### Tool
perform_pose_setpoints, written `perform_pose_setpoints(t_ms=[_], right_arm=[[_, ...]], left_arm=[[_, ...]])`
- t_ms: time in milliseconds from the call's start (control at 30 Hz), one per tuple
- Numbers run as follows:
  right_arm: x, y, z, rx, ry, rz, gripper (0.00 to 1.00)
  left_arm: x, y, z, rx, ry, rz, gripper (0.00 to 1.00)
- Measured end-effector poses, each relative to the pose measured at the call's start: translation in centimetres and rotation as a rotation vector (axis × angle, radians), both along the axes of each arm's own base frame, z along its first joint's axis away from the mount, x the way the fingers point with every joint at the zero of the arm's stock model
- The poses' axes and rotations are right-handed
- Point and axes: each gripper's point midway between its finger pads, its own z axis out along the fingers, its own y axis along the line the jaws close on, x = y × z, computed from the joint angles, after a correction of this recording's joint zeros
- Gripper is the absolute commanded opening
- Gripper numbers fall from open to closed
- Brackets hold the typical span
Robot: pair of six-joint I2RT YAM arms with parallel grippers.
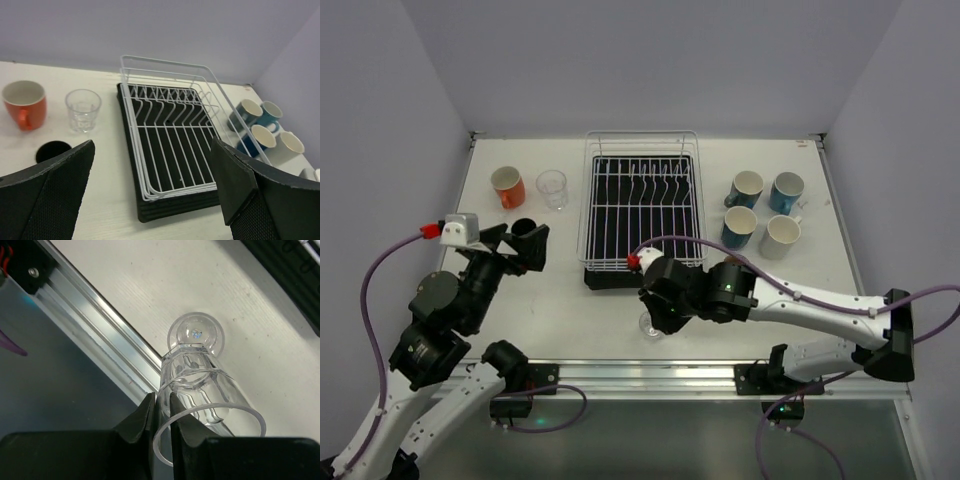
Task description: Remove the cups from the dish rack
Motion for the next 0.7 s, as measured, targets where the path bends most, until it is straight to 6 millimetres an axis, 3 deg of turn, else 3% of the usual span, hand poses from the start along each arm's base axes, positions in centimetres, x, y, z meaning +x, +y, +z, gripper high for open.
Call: perform_pose_setpoints(t_ms=[133, 367, 700], right_arm=[[-0.6, 0.5, -1.8, -0.102, 0.028, 0.027, 0.00], [-0.2, 0.7, -3.5, -0.209, 0.038, 0.019, 0.00], [0.4, 1.9, -5.1, -0.276, 0.047, 0.026, 0.00]], left_arm=[[-0.6, 2.4, -0.7, 0.018, -0.022, 0.093, 1.00], [0.0, 3.3, -4.0, 0.089, 0.030, 0.151, 1.00], [-0.5, 3.9, -4.0, 0.085, 0.006, 0.158, 1.00]])
